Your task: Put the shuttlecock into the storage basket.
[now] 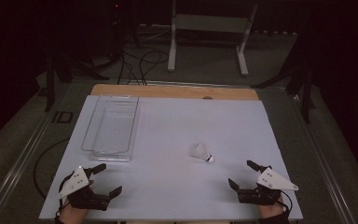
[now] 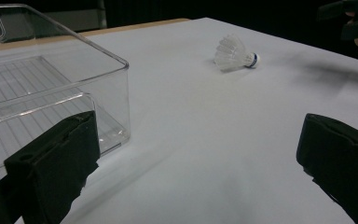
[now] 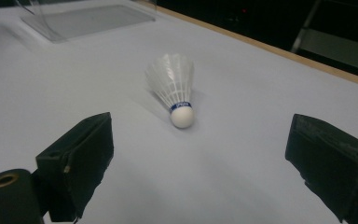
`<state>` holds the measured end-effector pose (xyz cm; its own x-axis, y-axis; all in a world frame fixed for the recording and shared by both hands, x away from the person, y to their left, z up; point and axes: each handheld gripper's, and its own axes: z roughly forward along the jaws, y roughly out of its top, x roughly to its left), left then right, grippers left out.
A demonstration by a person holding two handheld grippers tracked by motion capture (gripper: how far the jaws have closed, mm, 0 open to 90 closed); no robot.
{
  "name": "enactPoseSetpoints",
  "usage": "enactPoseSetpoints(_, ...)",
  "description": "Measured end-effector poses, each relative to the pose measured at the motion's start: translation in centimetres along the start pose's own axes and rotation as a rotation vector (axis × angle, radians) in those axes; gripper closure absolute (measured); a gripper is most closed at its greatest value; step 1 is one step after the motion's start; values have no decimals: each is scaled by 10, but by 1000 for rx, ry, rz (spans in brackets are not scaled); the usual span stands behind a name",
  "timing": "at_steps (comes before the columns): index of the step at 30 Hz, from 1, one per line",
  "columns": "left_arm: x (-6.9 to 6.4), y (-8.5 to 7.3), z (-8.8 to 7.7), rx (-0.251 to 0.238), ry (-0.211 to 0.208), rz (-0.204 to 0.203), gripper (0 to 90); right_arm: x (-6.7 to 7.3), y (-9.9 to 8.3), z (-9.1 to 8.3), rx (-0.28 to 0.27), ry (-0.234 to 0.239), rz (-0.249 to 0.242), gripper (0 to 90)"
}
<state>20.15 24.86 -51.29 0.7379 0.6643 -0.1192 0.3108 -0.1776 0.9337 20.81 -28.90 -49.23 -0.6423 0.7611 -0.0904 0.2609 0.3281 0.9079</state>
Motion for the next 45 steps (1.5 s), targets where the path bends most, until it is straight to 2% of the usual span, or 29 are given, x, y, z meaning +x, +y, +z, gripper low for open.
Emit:
enactPoseSetpoints(6, 0, 0, 0, 0, 3, 2, 1, 4, 1, -1, -10, -17, -39, 77)
enactPoseSetpoints(15, -2, 2, 1, 12, 1, 5, 1, 1, 0, 0, 1, -18, -10, 78)
enactPoseSetpoints(25, -6, 17, -3, -4, -11, 3, 1, 4, 2, -1, -4, -18, -28, 78)
enactPoseSetpoints(30, -7, 26, -5, 20, -15, 16, 1, 4, 3, -4, -26, -16, -22, 78)
enactPoseSetpoints(32, -7, 35, -7, 50, -19, 38, 1, 4, 3, -4, -20, -20, -20, 78)
enactPoseSetpoints(39, -6, 51, -9, 122, -18, 62, 1, 4, 3, -4, -19, -21, -18, 78)
enactPoseSetpoints(45, -5, 56, -4, 161, -44, 57, 1, 3, 2, -3, -11, -24, -11, 78)
